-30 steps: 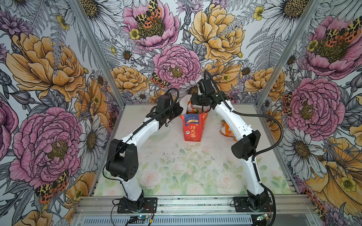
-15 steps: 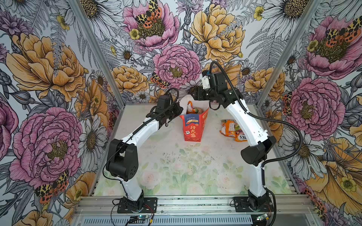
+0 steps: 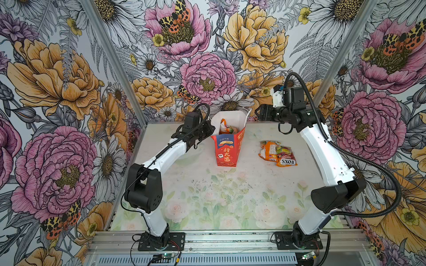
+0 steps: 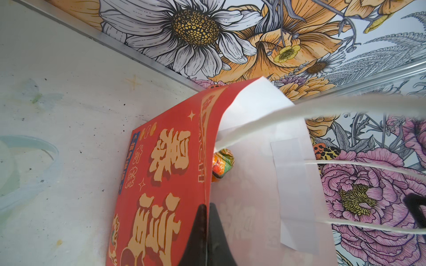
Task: Place the snacks into the paper bag
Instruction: 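Open the right gripper, release the orange bag, and raise it out, then move the right gripper down onto the remaining orange and FOX'S bags and grasp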
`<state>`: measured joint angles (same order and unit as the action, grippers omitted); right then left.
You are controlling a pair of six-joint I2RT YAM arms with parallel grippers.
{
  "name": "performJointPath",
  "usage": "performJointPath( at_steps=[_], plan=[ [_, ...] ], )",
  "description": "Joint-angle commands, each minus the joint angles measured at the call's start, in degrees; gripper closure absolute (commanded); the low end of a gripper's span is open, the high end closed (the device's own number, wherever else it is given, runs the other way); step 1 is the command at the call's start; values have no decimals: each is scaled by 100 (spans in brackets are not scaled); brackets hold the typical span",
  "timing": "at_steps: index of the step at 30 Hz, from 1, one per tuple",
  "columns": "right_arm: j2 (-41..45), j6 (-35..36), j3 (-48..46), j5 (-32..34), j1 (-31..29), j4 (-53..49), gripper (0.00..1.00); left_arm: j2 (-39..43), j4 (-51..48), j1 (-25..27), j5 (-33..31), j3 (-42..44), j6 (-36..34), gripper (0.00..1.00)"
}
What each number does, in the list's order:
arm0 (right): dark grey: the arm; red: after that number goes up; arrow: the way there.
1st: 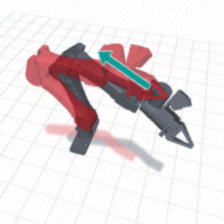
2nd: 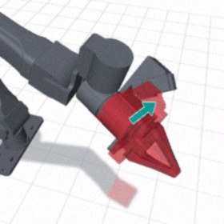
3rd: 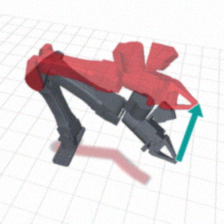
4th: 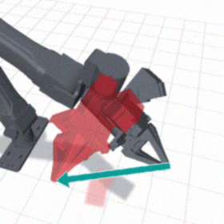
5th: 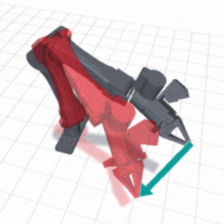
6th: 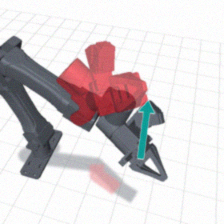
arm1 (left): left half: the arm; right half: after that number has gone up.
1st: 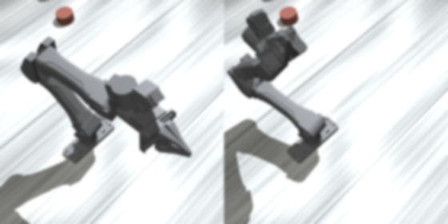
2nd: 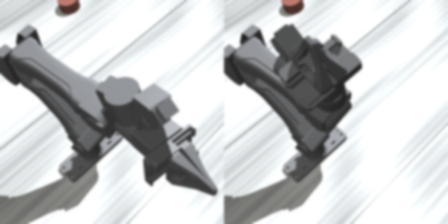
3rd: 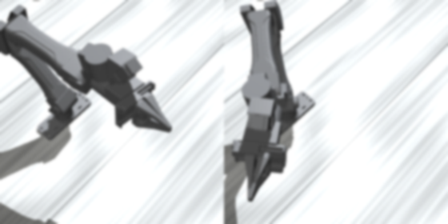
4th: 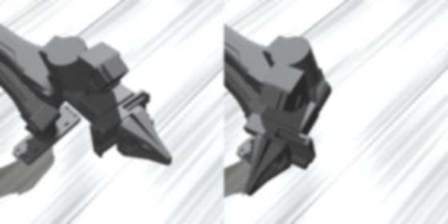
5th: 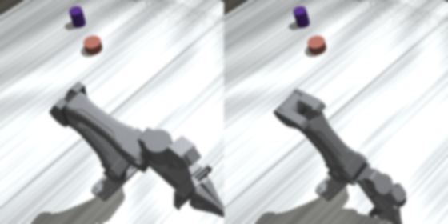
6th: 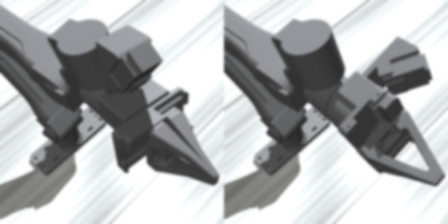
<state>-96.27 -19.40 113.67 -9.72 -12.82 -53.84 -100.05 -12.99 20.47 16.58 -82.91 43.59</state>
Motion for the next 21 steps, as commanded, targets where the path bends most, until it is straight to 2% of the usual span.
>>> performJointPath(
  at_steps=[1, 6, 10, 15, 21],
  plan=[
    [453, 68, -612, 74, 331, 8, 20, 83, 85, -96, 74, 115, 26, 100],
    [820, -61, -1619, 298, 871, 21, 19, 51, 119, -100, 96, 114, 44, 100],
    [770, -225, -2274, 400, 1126, 150, 19, 39, 117, -117, 118, 108, 53, 100],
    [363, -384, -2858, 279, 1194, 652, 13, 47, 105, -110, 118, 109, 48, 100],
    [-332, -460, -2925, 193, 1194, 982, 10, 47, 87, -105, 83, 118, 53, 100]
  ],
)
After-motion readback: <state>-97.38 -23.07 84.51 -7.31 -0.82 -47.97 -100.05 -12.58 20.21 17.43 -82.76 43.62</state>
